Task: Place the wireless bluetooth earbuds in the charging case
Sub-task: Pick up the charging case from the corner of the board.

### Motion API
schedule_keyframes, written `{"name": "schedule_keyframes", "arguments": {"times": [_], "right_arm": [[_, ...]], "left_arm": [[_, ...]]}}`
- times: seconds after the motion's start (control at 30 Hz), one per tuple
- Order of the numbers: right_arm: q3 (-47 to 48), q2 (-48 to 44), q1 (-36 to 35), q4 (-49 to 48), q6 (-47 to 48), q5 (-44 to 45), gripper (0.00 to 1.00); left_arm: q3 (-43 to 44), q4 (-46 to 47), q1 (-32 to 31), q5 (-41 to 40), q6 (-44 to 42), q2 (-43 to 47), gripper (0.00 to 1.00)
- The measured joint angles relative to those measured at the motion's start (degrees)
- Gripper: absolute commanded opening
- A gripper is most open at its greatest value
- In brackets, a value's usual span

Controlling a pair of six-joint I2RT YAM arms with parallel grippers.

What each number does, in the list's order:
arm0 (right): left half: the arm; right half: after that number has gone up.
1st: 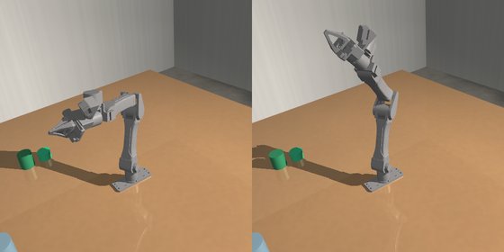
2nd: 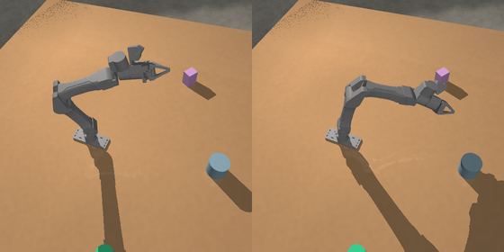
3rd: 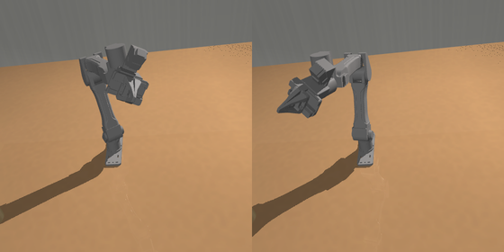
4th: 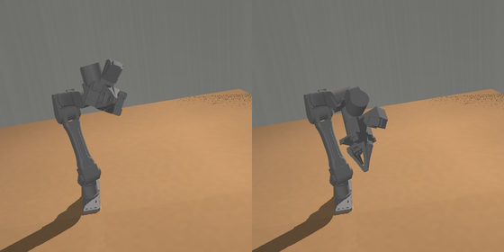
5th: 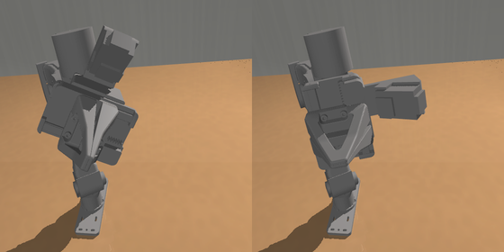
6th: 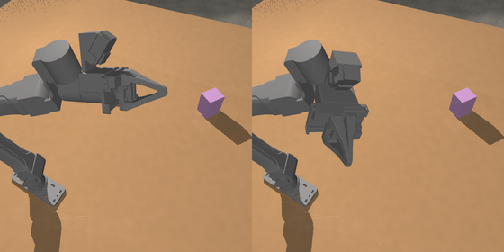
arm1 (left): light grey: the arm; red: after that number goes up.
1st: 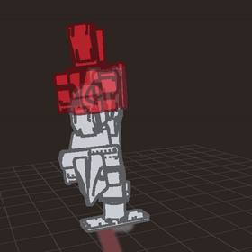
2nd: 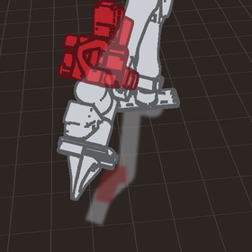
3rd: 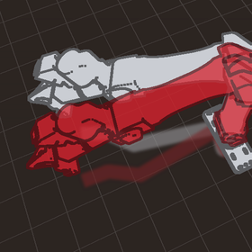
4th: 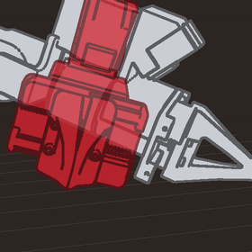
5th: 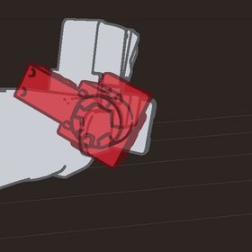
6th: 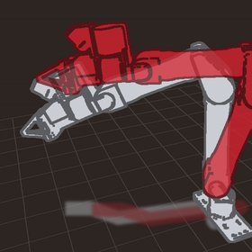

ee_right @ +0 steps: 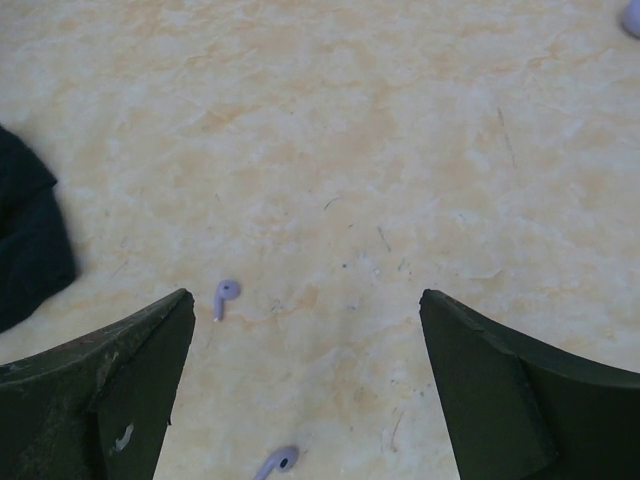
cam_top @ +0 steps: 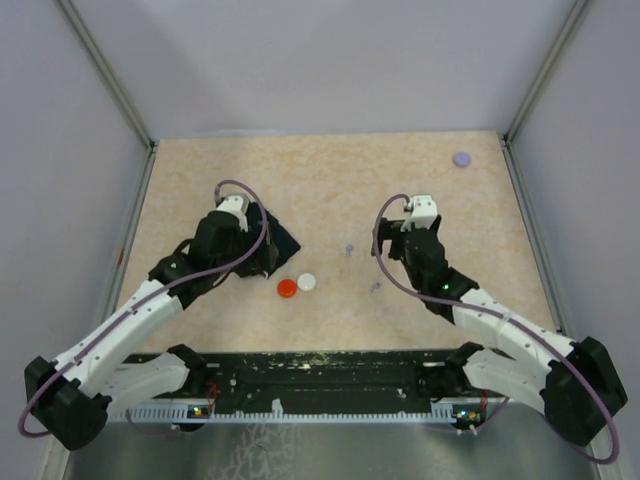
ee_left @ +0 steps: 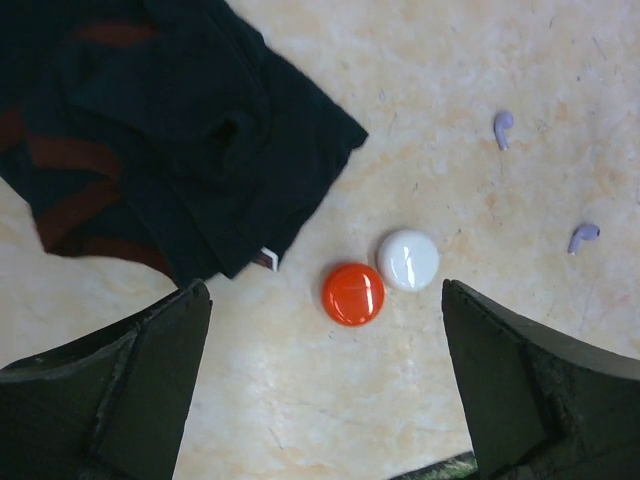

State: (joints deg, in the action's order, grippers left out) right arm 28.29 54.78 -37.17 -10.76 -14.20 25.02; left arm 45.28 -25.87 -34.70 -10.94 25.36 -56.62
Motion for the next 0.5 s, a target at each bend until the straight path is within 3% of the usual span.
{"name": "schedule_keyframes", "arguments": {"times": [0.2, 0.5], "right_arm": [[10.6, 8.79, 8.17, 7.89, -2.64, -0.39, 0.98], [20.31, 21.68, 26.25, 12.15, -7.02, -3.43, 0.93]], "left_arm": [[5.51, -1.14, 0.22, -4.9, -11.67, 0.24, 1.0], [0.04, 2.45, 0.63, -8.74, -20.11, 2.4, 1.0]]}}
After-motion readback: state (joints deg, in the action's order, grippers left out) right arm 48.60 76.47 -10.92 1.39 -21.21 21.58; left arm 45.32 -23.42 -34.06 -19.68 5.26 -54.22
